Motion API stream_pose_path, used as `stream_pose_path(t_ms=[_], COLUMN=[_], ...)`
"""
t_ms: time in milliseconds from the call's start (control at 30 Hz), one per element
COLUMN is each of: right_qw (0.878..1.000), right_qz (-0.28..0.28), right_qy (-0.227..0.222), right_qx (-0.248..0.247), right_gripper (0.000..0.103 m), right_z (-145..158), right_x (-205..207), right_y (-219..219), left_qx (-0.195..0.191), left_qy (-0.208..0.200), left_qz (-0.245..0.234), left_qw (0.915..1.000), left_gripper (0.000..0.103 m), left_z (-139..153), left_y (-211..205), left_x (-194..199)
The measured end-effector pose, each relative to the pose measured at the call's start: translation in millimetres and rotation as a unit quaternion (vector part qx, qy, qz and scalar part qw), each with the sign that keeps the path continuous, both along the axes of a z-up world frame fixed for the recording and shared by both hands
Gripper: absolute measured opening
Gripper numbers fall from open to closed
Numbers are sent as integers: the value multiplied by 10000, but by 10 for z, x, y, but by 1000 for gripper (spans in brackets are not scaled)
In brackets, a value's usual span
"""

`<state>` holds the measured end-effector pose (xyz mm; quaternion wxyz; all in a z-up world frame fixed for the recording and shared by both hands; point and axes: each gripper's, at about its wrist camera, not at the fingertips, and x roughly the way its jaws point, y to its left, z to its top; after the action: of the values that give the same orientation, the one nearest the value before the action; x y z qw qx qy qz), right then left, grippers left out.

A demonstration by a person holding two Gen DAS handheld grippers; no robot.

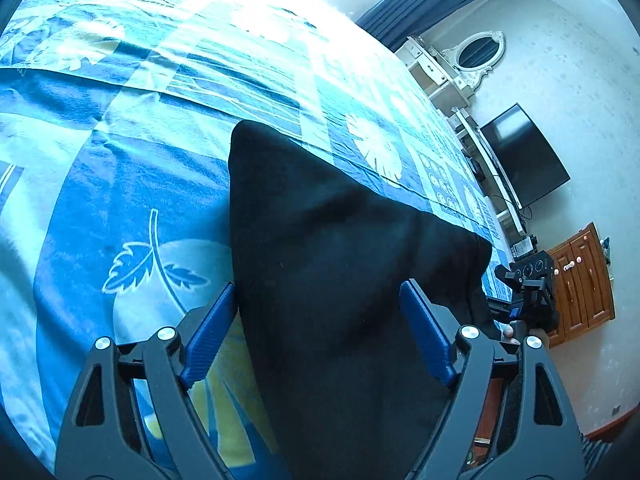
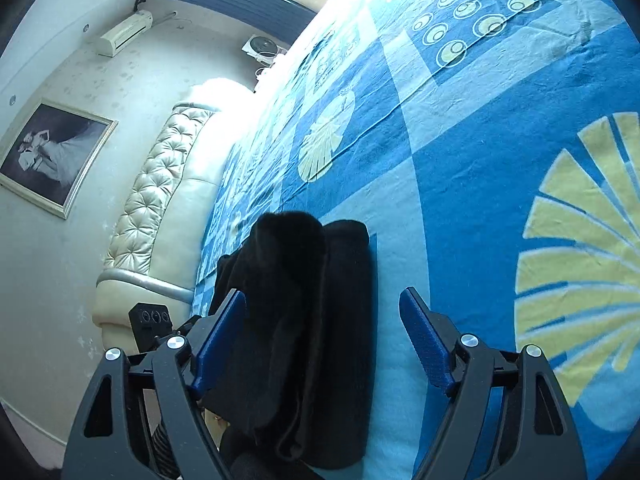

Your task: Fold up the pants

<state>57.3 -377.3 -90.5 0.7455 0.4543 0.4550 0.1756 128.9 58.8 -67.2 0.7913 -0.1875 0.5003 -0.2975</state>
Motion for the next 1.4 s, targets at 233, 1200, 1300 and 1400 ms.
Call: stream_pose_path(t_ms=[233, 1200, 1300, 1400], right_qw=[9992, 9987, 9986, 9986], right_qz=[380, 115, 121, 125], right_qy=[-51, -225, -241, -247], right_qx=[141, 451, 449, 450], right_gripper=[78, 35, 35, 34], right_z=[-85, -419, -431, -427], right_x=[357, 1358, 1352, 1354], right_y=[244, 659, 652, 661], left_qx=[-37, 948, 915, 712], left_qy=[372, -144, -270, -188], left_qz=[-69, 337, 331, 375], left_qw=[9993, 9948, 9949, 9966], left_gripper=[72, 32, 34, 35], left_z=[-209, -25, -46, -86], left_y=[-80, 178, 194, 245], left_x=[345, 1333, 1283, 1315])
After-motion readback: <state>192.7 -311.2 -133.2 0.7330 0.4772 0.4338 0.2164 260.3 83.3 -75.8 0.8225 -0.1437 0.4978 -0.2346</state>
